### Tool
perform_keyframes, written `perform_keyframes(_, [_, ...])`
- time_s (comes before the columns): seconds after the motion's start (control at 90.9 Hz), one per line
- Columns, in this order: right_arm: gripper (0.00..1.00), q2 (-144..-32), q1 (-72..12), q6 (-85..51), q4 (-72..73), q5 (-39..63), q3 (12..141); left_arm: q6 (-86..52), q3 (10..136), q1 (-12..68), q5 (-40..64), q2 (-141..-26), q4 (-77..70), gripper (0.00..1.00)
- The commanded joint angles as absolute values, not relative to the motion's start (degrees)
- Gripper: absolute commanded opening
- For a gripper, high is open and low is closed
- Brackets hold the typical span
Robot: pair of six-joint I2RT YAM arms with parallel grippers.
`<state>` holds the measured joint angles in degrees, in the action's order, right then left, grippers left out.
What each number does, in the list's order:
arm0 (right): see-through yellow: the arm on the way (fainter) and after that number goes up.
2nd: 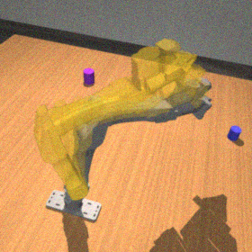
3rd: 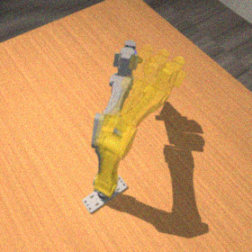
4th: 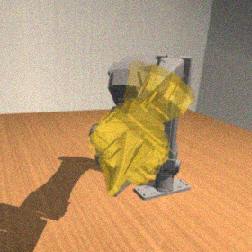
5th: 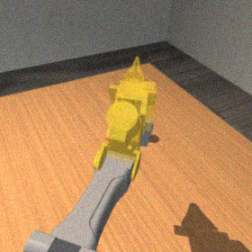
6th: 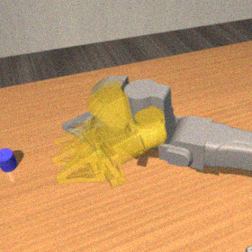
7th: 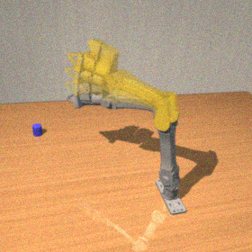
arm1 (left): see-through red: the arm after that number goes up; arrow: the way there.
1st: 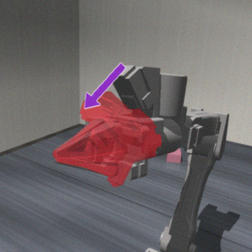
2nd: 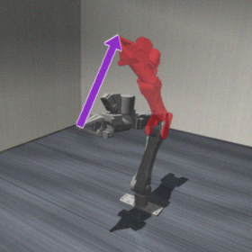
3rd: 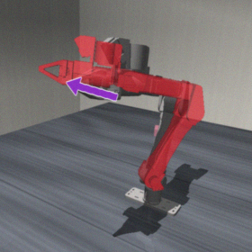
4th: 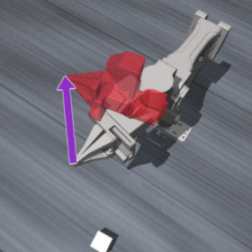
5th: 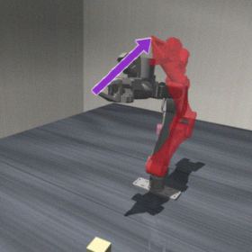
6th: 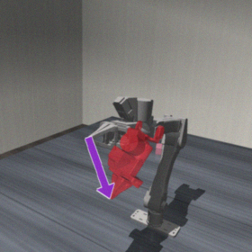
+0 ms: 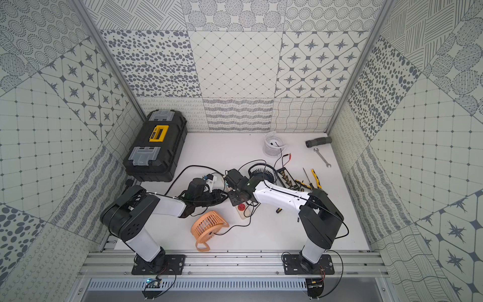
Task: Plug the desk fan into the power strip
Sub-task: Insert the plug into the socket.
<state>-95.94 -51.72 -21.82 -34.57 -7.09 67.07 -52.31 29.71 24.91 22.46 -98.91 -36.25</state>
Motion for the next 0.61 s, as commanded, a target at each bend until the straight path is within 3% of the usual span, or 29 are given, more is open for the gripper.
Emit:
perform_keyframes(0.0, [0.03, -98.5, -51.6, -21.6, -34.7, -8.1, 66.0, -51.6, 29.8, 24.8, 23.2, -99.6, -38.9, 0.38])
perform_keyframes(0.297, [0.02, -102.1, -53.2, -21.1, -40.7, -13.2, 64.6, -51.4, 29.8, 24.8, 23.0, -100.9, -39.1, 0.36])
perform_keyframes(0.594, [0.0, -110.9, -52.8, -21.1, -41.6, -11.3, 65.4, -51.3, 30.1, 24.8, 22.9, -100.9, -38.8, 0.36])
